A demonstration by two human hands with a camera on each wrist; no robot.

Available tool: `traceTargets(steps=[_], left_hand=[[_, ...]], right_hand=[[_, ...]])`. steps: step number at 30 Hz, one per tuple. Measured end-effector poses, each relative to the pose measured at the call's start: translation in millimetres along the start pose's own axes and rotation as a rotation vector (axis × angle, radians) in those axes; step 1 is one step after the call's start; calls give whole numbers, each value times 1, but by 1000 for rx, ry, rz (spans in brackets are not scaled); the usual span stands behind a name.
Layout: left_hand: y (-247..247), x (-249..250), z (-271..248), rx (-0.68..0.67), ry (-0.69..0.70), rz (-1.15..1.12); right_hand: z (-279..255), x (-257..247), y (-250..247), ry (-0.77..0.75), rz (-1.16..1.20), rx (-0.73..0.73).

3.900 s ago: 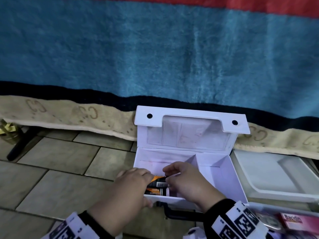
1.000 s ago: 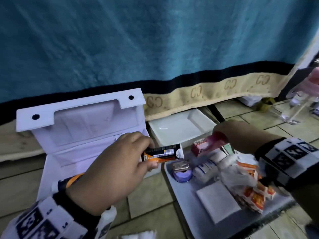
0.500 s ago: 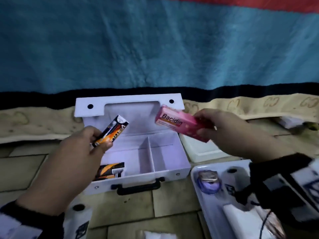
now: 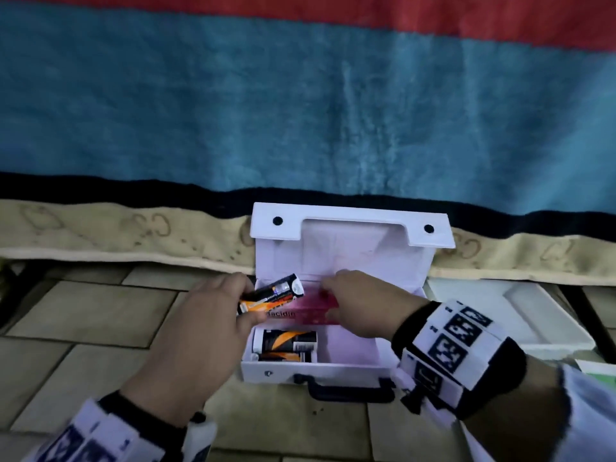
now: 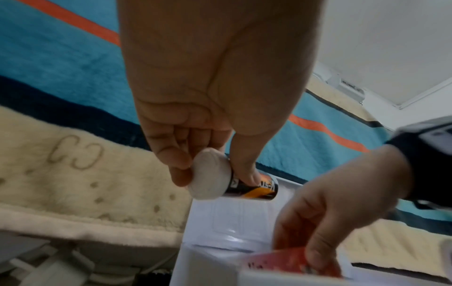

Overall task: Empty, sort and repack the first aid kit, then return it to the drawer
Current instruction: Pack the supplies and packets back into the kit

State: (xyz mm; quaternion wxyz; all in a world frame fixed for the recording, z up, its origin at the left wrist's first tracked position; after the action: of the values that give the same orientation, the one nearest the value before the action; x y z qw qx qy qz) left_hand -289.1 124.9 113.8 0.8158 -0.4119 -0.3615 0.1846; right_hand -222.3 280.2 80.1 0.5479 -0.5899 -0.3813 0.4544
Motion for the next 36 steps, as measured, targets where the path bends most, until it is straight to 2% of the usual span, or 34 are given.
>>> traceTargets(steps=[7,13,18,21,29,33,36], left_hand=[[23,11,3,-62,108,18],[41,12,-4,-140,172,25],[53,9,-8,-202,231,100],[58,4,-7,-181,247,136],[56,0,-7,-172,111,102],[58,7,-7,-219,197,194],[60,4,-8,-252,188,179]], right_hand=[[11,-5,9,-86,77,-220],[15,5,25,-150,-46,-348],[19,0,31,-229,-92,-356],[18,-1,34,-258,-114,-352],[18,-3,38,-300,-121,-364],[18,-4,39,-310,-131,-354],[18,-5,39,-304,-124,-321]])
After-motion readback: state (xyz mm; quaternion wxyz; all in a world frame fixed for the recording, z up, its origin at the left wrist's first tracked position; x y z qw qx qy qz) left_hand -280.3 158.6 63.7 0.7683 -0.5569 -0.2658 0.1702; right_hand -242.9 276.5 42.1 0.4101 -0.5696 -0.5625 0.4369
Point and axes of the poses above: each hand's wrist, its own z-axis towards the middle knuckle, its own y-axis out of the palm, x = y × z, the point moved 8 cm from there along z, towards the middle knuckle, and after that the axes turned 15 degrees about x, right-handed, at the moved point
